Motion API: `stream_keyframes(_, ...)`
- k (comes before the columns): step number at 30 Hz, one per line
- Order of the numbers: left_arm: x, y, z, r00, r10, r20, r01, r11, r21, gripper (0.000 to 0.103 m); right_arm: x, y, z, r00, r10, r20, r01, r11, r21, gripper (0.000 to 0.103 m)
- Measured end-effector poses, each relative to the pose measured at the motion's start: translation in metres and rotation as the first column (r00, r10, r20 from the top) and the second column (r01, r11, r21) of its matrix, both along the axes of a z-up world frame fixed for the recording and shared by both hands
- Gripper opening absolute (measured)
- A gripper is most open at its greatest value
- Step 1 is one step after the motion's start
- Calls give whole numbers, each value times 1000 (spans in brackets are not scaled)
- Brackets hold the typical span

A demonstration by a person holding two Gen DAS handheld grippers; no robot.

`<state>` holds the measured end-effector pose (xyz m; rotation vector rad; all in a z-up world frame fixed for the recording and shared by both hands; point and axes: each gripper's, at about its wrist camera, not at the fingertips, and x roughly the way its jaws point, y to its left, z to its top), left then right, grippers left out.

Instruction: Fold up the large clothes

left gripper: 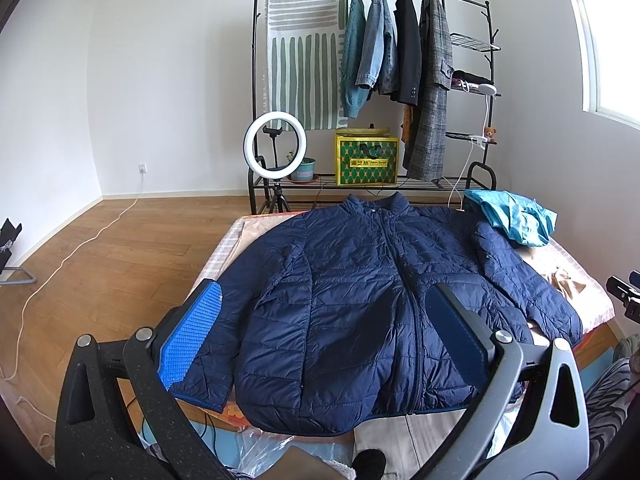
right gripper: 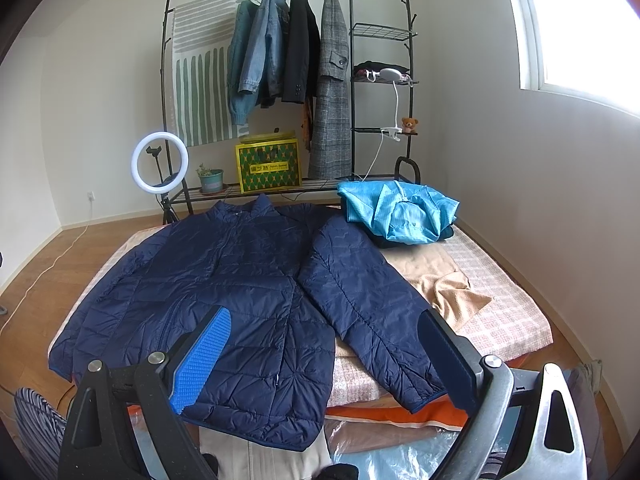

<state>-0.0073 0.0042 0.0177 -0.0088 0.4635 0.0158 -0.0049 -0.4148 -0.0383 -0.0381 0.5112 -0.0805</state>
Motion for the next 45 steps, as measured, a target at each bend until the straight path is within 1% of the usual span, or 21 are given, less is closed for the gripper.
stream_keyframes(3,-1,0,2,1000,0,-1,0,1000,1,103,0,0,0,1000,1,0,-1,1000,0,96)
stream_keyframes(4,0,2,15,1000,1,-2,-1,1000,2,103,0,0,0,1000,0,0,0,1000,0,96)
stream_keyframes(9,-1,2,17,1000,2,-2,-2,1000,0,103,1,2,-1,1000,2,-2,-2,1000,2,96)
stream_keyframes(11,-1,2,14,1000,2,0,-2,1000,2,103,1,2,-1,1000,1,-1,-1,1000,3,96)
stream_keyframes(15,0,5,24,1000,13,-1,-13,1000,7,103,3,5,0,1000,-5,0,5,1000,5,96)
stream_keyframes(19,5,12,22,999,32,-9,-32,999,-4,103,11,8,0,1000,-18,-11,18,1000,2,96)
stream_keyframes(24,19,21,2,997,62,-35,-62,998,-7,103,18,4,1,999,-36,-15,36,999,24,96)
stream_keyframes(25,23,23,0,997,65,-43,-65,998,-7,103,19,3,1,999,-39,-15,39,999,30,98)
stream_keyframes(26,26,24,-1,997,68,-48,-68,998,-5,103,21,3,1,999,-43,-13,43,998,34,102)
stream_keyframes(31,46,36,-14,992,101,-81,-101,995,-4,103,36,7,2,999,-33,-9,34,999,15,103)
stream_keyframes(35,66,59,-18,988,110,-108,-116,992,-55,103,51,12,6,1000,-12,-22,12,1000,16,103)
stream_keyframes(39,90,93,-17,978,168,-125,-180,980,-90,103,68,27,11,998,50,-26,-49,999,17,103)
stream_keyframes(42,110,131,-24,961,218,-170,-244,958,-149,103,84,45,16,992,121,-21,-121,993,10,103)
stream_keyframes(45,127,166,-41,938,269,-218,-308,936,-172,103,106,65,21,985,172,-2,-172,985,-20,103)
